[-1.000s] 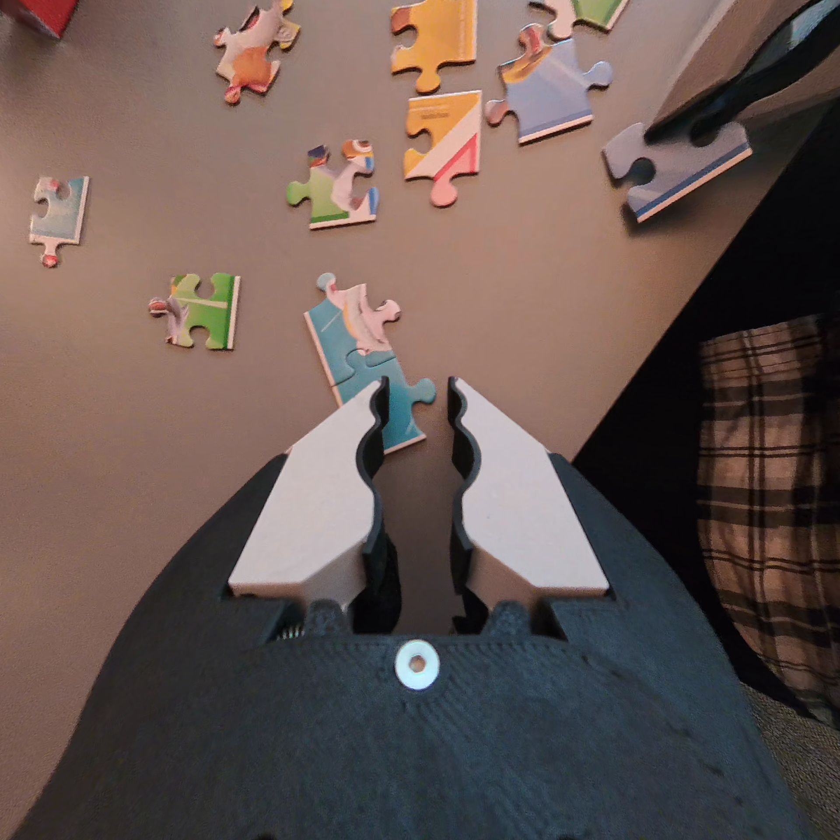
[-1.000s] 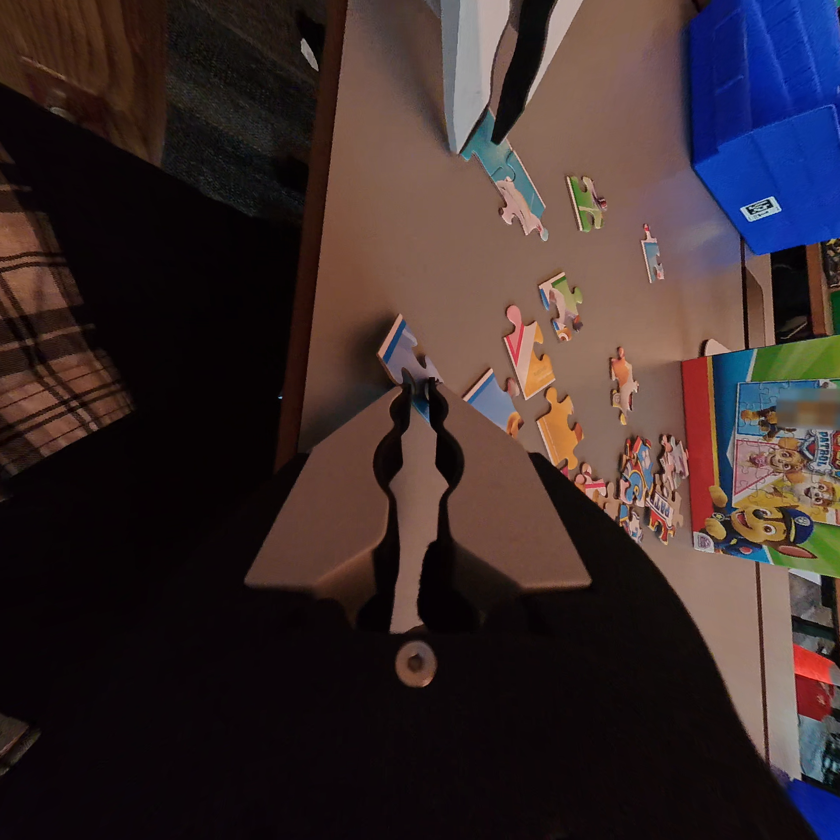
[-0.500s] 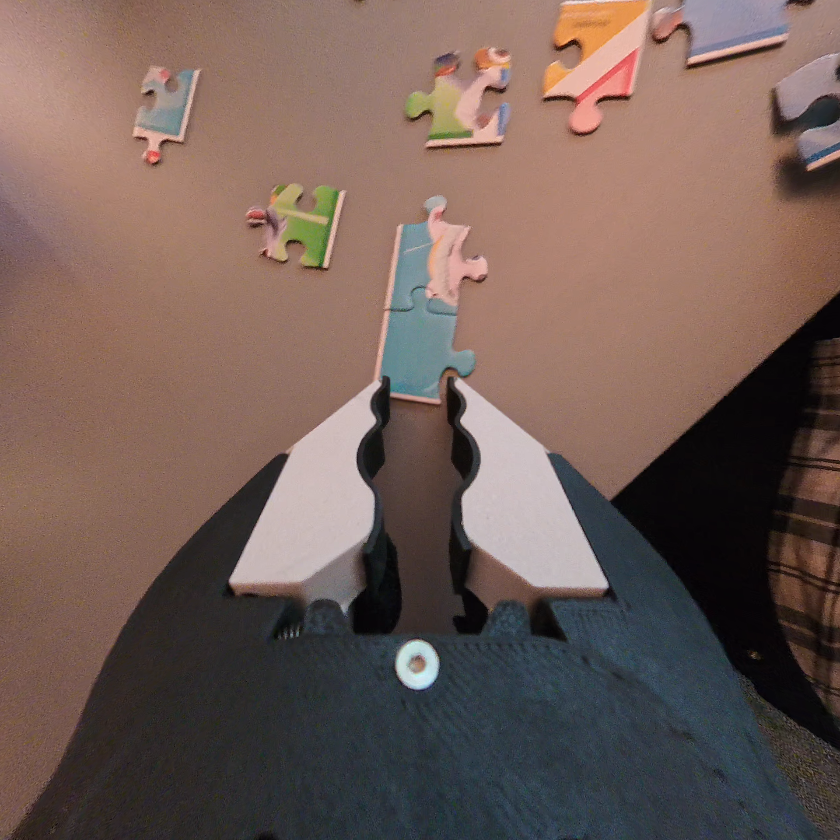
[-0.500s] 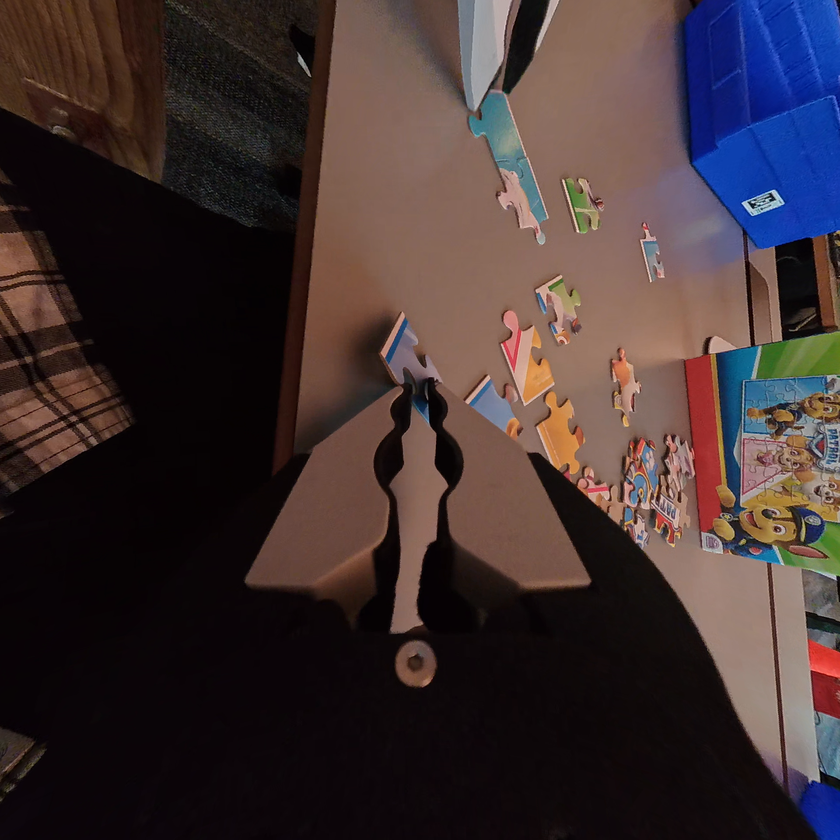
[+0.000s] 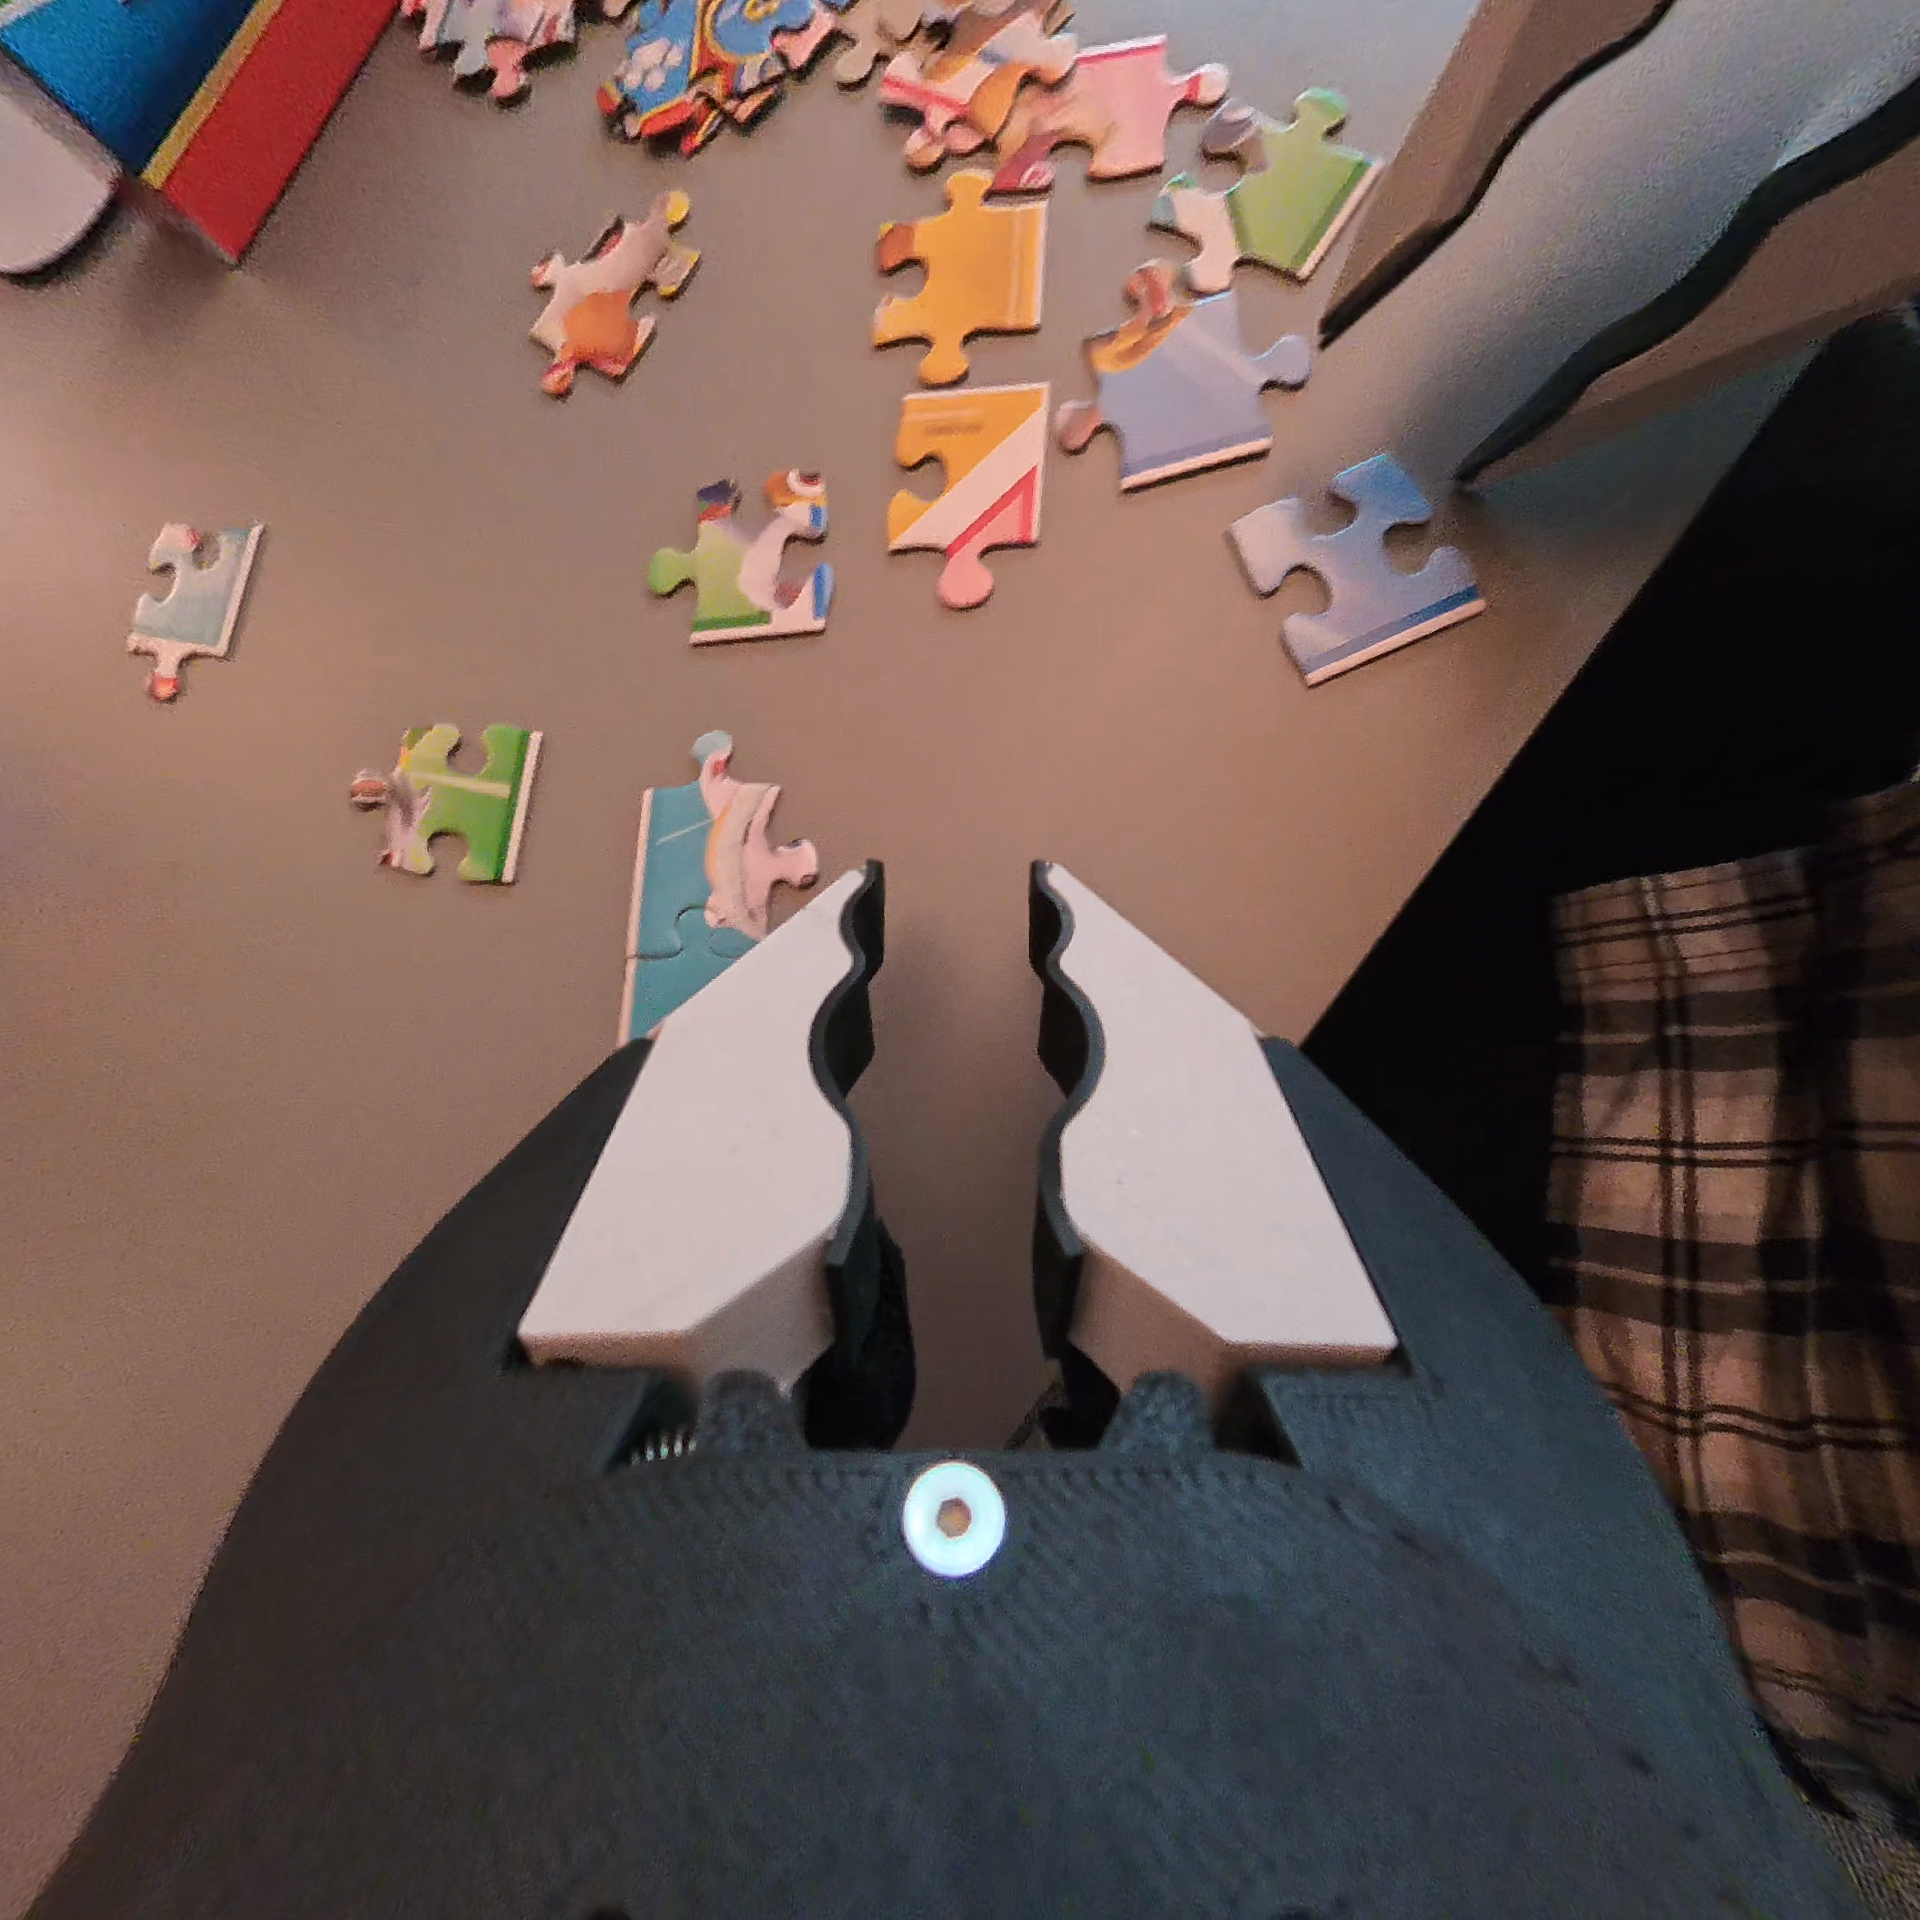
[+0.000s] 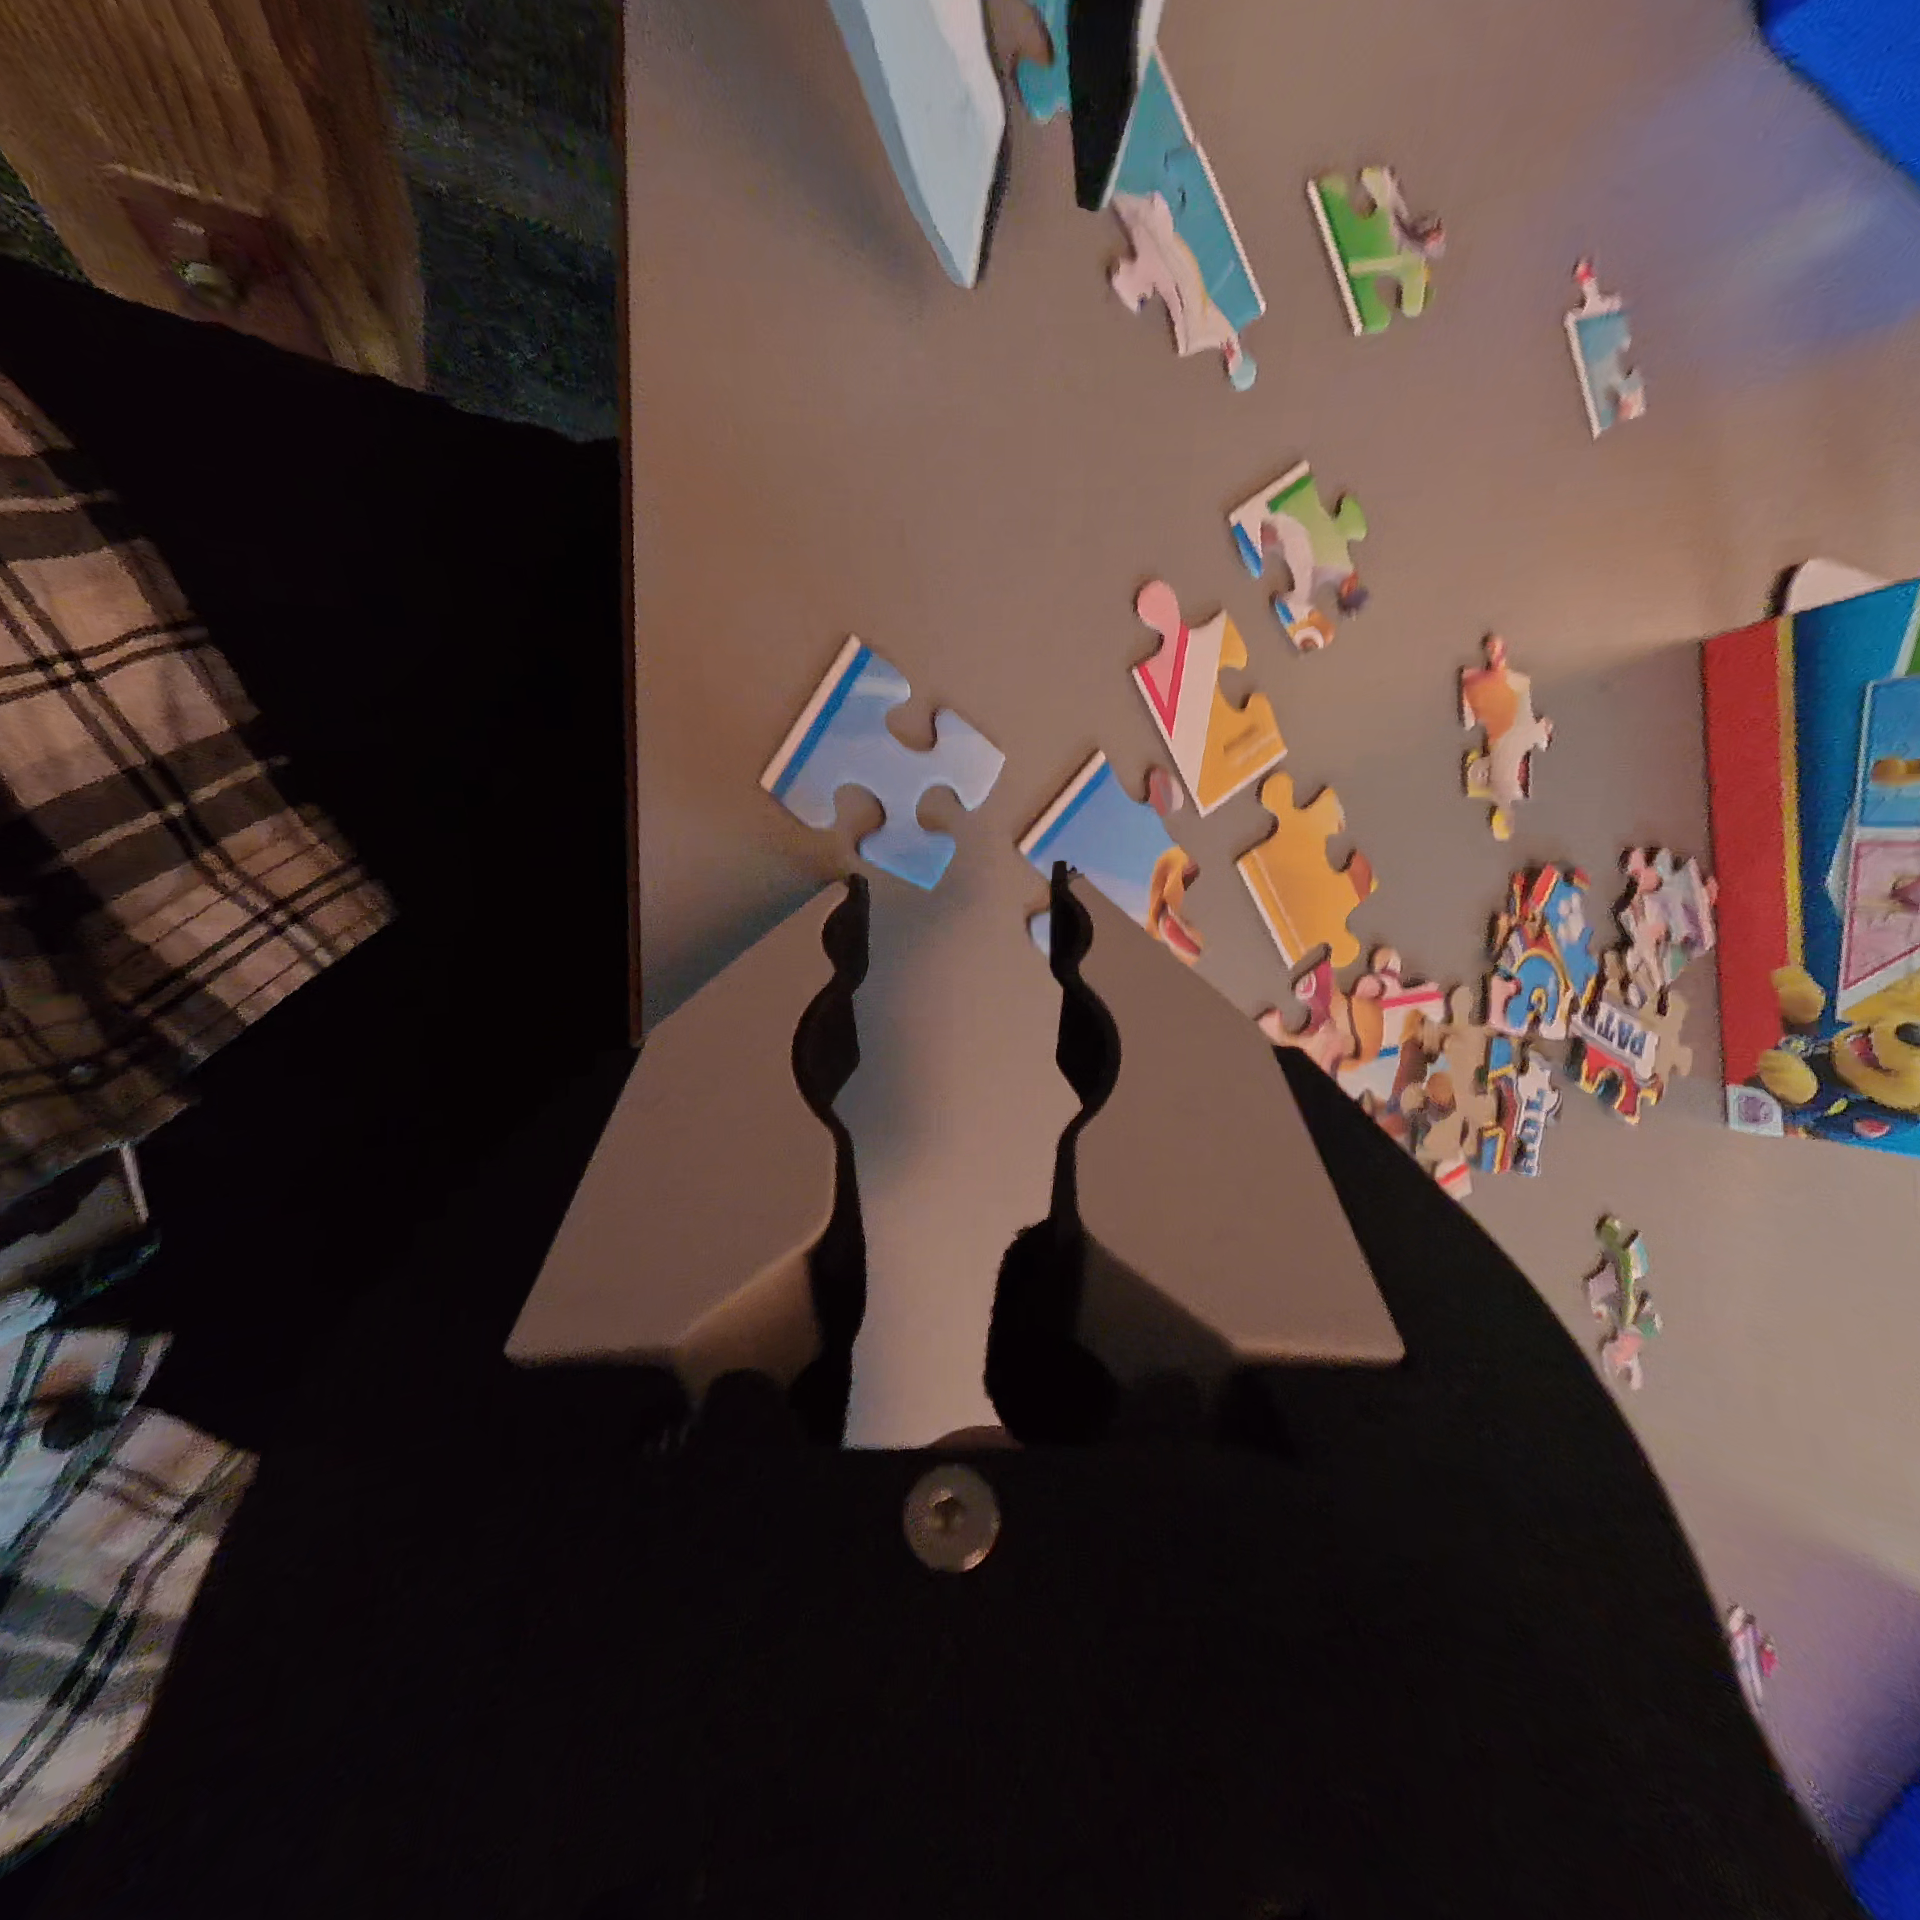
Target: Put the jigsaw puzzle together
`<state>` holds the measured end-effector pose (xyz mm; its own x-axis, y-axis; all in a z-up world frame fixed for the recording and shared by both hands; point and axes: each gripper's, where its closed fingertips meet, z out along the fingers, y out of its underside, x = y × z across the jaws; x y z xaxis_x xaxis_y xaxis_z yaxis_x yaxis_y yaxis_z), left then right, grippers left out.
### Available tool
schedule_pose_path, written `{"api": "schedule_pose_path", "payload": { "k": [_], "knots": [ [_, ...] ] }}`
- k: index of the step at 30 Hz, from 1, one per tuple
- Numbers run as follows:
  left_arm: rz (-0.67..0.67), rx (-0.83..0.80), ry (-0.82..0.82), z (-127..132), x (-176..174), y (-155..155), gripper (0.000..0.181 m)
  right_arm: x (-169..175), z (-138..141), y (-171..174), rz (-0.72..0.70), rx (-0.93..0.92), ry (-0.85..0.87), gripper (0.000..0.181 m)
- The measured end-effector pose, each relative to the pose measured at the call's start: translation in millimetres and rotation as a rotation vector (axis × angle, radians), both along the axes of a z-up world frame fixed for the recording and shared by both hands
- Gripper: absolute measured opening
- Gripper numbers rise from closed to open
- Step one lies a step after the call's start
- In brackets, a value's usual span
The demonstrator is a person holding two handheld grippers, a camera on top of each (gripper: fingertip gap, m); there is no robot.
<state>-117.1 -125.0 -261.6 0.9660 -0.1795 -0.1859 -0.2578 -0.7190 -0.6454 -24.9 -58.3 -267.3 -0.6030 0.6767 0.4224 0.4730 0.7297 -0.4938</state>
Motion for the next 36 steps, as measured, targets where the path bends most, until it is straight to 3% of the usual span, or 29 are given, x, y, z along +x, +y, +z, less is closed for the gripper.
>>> {"api": "schedule_pose_path", "payload": {
  "k": [6,12,19,24,28,36],
  "knots": [
    [0.102,0.023,0.012,2.0,-19.5,-3.8,0.028,11.1,8.7,22.5,-0.029,-0.063,-0.059,0.035],
    [0.201,0.000,0.041,-4.4,-52.9,-12.7,0.033,-12.5,10.5,39.9,-0.089,-0.170,-0.054,0.031],
    [0.203,0.022,-0.070,-11.7,-59.1,-9.7,0.026,-49.2,13.5,34.5,-0.083,-0.232,-0.054,0.032],
    [0.206,0.028,-0.048,-11.2,-68.7,-8.1,0.026,-95.8,25.7,30.9,-0.088,-0.314,-0.031,0.034],
    [0.204,0.051,-0.080,-11.6,-69.5,-7.7,0.027,-157.8,35.4,40.2,-0.104,-0.335,0.019,0.035],
    [0.217,0.081,-0.099,-11.4,-72.2,-13.1,0.034,-262.7,1.9,56.0,-0.131,-0.231,-0.065,0.040]
  ]
}}
